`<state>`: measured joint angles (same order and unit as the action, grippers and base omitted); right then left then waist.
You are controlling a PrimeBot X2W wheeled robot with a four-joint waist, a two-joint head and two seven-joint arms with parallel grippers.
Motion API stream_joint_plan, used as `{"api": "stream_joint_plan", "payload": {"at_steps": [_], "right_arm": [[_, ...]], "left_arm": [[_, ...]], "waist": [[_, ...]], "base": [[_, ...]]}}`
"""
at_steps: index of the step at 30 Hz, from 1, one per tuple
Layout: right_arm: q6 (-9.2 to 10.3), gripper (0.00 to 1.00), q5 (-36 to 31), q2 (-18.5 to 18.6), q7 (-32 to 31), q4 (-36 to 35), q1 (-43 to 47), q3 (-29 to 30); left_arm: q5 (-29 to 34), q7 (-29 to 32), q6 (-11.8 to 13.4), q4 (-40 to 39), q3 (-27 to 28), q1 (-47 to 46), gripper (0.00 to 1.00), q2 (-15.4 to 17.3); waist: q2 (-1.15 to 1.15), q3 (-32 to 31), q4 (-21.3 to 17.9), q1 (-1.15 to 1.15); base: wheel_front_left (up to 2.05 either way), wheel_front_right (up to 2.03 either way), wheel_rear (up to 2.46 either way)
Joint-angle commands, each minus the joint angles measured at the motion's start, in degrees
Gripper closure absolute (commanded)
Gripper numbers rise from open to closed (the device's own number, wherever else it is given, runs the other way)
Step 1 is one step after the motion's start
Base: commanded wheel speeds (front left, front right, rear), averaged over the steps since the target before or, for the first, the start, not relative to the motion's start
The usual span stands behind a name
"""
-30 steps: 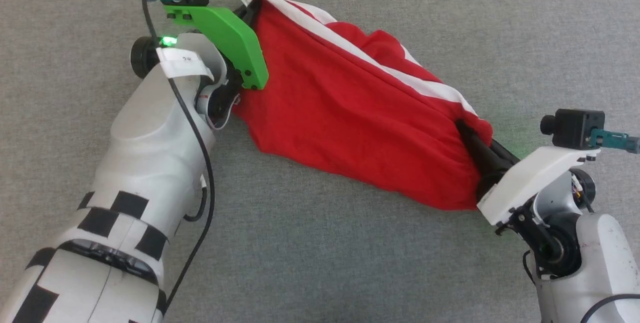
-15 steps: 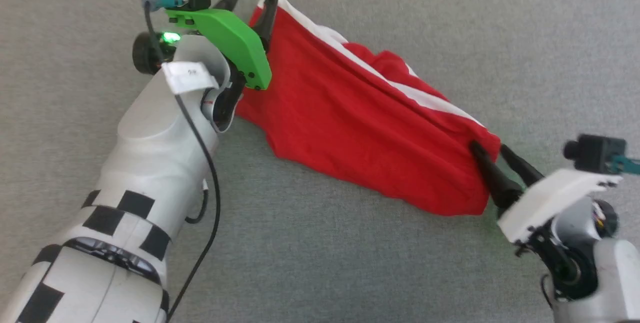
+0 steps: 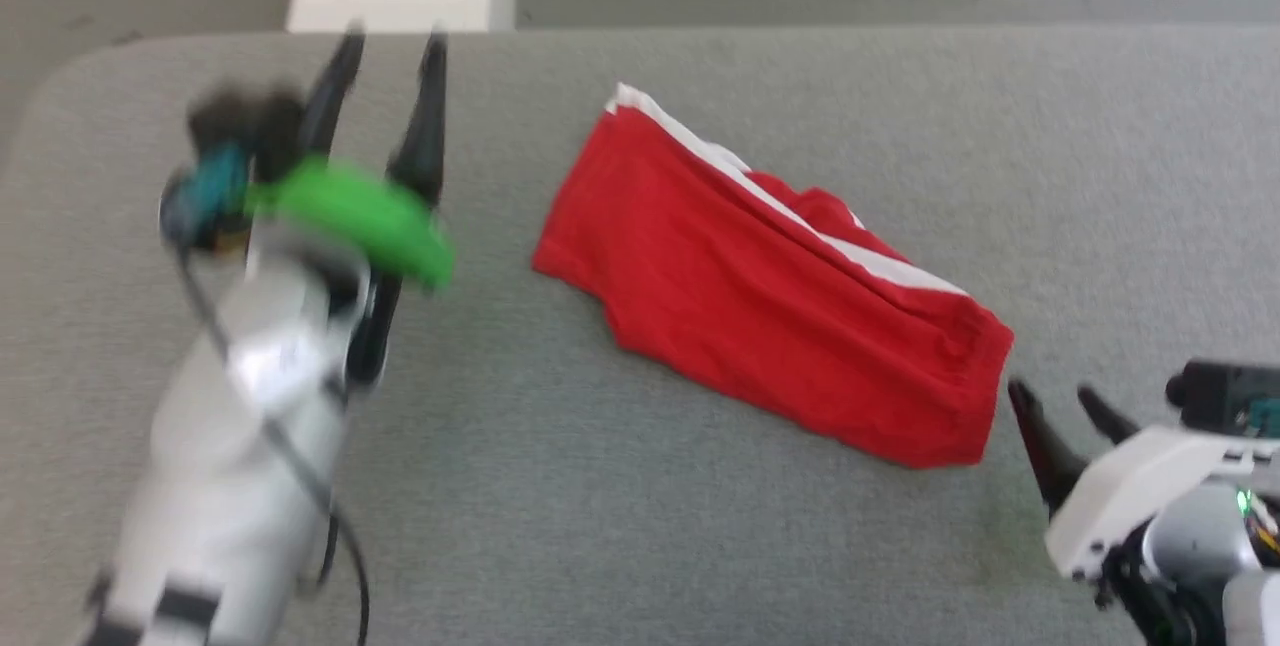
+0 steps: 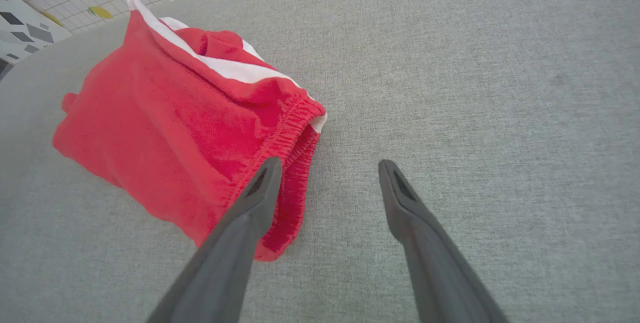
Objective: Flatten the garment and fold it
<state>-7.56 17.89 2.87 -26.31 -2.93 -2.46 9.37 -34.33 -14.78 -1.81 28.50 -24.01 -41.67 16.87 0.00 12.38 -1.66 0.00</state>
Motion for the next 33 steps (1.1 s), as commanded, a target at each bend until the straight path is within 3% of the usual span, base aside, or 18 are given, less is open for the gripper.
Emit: {"api": "stream_joint_plan", "payload": {"at_steps": [1,10,20,24,33], "right_arm": [[0.08,0.0,-1.2,0.0,-0.9,-0.4,1.4,0.2],[0.08,0.0,-5.7,0.0,-8.6,0.4,2.6,-0.7],[0.08,0.0,-8.9,0.0,-14.5,1.3,-2.1,-2.2],[0.08,0.0,-8.8,0.0,-15.5,-2.3,-1.6,-1.9],[0.08,0.0,-8.3,0.0,-20.5,-18.6,4.3,2.5]], "left_arm": [[1.1,-0.2,0.9,-3.4,1.4,4.9,0.0,1.0],[2.7,-0.2,5.1,-18.2,8.4,26.2,0.0,3.5],[2.4,-0.2,6.2,-23.1,8.8,31.8,0.0,1.9],[2.5,-0.2,6.1,-23.6,8.8,32.1,0.0,1.4],[2.6,-0.2,5.5,-23.3,8.6,32.2,0.0,0.8]], "waist": [[0.0,-3.2,2.8,0.0],[0.0,-3.5,3.5,0.0],[0.0,-1.4,6.1,0.0],[0.0,-0.8,6.8,0.0],[0.0,-1.1,6.2,0.0]], "base": [[0.0,0.0,0.0],[0.0,0.0,0.0],[0.0,0.0,0.0],[0.0,0.0,0.0],[0.0,0.0,0.0]]}}
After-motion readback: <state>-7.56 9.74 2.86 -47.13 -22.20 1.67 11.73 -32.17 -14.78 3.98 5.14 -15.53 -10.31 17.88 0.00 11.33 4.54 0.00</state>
